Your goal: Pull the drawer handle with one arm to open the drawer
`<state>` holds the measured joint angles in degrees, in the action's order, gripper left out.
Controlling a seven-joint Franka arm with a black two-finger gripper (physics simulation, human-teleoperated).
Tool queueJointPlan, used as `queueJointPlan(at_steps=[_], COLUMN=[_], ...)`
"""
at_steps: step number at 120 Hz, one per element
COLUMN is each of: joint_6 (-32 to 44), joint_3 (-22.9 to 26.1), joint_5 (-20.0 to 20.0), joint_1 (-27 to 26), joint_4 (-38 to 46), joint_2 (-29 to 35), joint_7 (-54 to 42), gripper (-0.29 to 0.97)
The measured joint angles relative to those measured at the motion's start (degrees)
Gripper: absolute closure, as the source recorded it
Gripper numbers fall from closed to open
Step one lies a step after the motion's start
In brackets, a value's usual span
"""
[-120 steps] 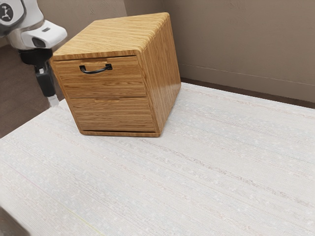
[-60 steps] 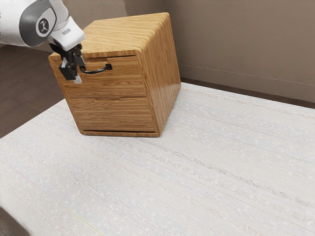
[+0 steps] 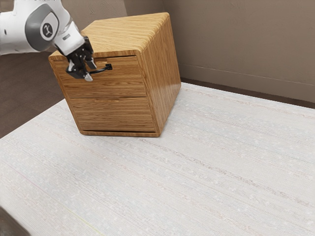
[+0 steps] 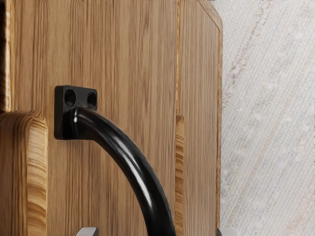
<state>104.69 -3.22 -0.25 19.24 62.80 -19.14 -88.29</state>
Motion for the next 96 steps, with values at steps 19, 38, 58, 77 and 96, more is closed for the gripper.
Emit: queueJointPlan(at_steps=[19,38,58,77,96], joint_6=[0.3,1.4,3.1,4.6,5.1], joint_3=[-0.4,-0.3,-0.2,-0.2,-0.4], joint_5=[-0.6,-0.6,-0.4,-0.3,-0.2], joint_1=[-0.7,-0.9,-0.8,-1.0,-1.3], joint_4=[4.5,11.7,20.2,27.4,33.0], joint_2=[2.4,8.4,15.2,20.5,25.7], joint_7=[-2.0,-3.5,-4.7,-5.2,-5.5], gripper=[0.61,0.72,0.76,0.77,0.75])
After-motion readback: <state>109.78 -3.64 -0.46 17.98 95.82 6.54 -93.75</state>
